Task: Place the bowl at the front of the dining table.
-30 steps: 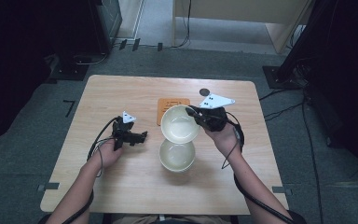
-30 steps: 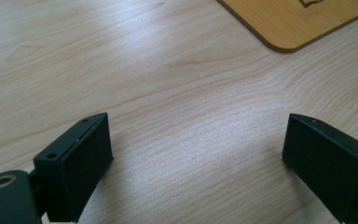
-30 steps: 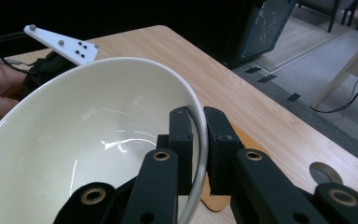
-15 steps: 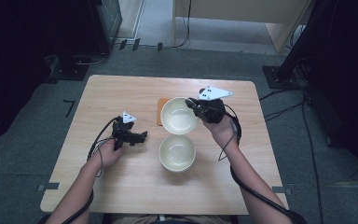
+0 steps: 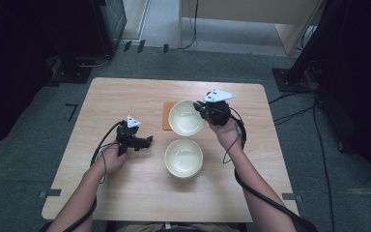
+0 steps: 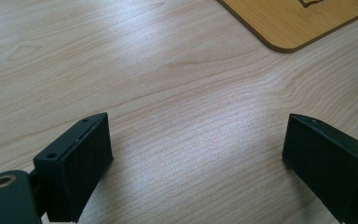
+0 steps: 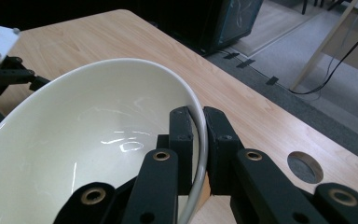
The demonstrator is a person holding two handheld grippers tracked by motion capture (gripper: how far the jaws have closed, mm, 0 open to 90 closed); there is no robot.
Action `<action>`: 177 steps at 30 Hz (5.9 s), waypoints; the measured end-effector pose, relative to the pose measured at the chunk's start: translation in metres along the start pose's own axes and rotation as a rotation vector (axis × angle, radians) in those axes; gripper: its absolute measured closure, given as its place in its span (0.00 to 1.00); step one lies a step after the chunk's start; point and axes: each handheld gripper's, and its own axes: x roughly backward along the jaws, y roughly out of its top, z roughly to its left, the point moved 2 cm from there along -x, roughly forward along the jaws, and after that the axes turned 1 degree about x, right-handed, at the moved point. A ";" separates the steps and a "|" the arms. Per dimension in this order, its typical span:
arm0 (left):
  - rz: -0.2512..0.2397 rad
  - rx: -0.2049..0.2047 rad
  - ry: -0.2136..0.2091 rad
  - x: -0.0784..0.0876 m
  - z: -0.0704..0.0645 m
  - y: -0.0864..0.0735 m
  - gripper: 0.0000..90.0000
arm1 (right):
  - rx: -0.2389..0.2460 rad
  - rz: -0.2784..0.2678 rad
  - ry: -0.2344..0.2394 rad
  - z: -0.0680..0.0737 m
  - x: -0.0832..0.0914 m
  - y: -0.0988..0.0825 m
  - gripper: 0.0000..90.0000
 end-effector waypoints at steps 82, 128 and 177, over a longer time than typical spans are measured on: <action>0.001 -0.001 0.000 0.000 0.000 0.000 0.08 | -0.258 0.104 -0.023 -0.042 -0.091 -0.044 0.95; 0.001 -0.001 0.000 0.000 0.000 0.000 0.09 | -0.415 0.154 0.005 -0.044 -0.110 -0.046 0.92; 0.000 -0.001 0.000 0.000 0.000 0.000 0.09 | -0.323 0.170 0.003 -0.045 -0.105 -0.038 0.68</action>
